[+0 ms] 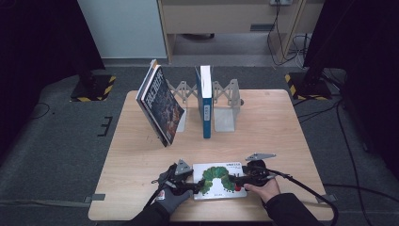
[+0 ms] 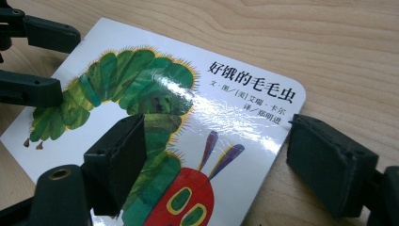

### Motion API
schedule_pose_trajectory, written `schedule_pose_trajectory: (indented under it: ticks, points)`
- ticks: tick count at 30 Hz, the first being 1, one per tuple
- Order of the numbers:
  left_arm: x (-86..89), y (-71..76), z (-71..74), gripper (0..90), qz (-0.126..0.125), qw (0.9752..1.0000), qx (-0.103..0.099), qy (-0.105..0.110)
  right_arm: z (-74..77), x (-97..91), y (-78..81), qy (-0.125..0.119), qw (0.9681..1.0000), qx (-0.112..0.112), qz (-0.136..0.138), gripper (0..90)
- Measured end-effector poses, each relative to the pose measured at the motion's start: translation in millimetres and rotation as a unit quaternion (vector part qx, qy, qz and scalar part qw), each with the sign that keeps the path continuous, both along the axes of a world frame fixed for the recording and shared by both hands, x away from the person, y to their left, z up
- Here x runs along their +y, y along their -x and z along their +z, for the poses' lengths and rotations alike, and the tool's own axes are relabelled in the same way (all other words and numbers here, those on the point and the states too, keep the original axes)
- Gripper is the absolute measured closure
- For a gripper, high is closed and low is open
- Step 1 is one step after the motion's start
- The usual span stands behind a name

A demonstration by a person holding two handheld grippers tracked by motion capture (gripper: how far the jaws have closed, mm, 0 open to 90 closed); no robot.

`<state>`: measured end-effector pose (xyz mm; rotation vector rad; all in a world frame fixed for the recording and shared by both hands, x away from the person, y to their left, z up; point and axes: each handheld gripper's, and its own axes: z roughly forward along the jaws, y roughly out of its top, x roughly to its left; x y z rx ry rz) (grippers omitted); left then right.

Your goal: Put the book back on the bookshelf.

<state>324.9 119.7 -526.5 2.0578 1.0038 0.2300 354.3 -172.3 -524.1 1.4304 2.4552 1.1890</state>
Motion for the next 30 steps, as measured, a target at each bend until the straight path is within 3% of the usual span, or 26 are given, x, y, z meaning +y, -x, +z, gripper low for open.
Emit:
schedule_pose_trajectory:
  ticks: [10, 15, 30]
  points:
    - [-0.8, 2.4, -0.3, 32.0, 0.0, 1.0, 0.001, 0.002, 2.5, -2.7, -1.0, -0.014, 0.9999, 0.006, -0.004, 21.3]
    - [0.5, 1.6, -0.4, 31.7, 0.002, 0.9999, 0.006, 0.011, 6.4, -11.0, -1.9, -0.058, 0.9981, 0.008, -0.018, 26.4]
    - [3.4, -0.1, 0.7, 30.2, 0.008, 0.9994, 0.012, 0.031, 19.8, -16.0, -2.7, -0.118, 0.9924, -0.031, -0.017, 27.9]
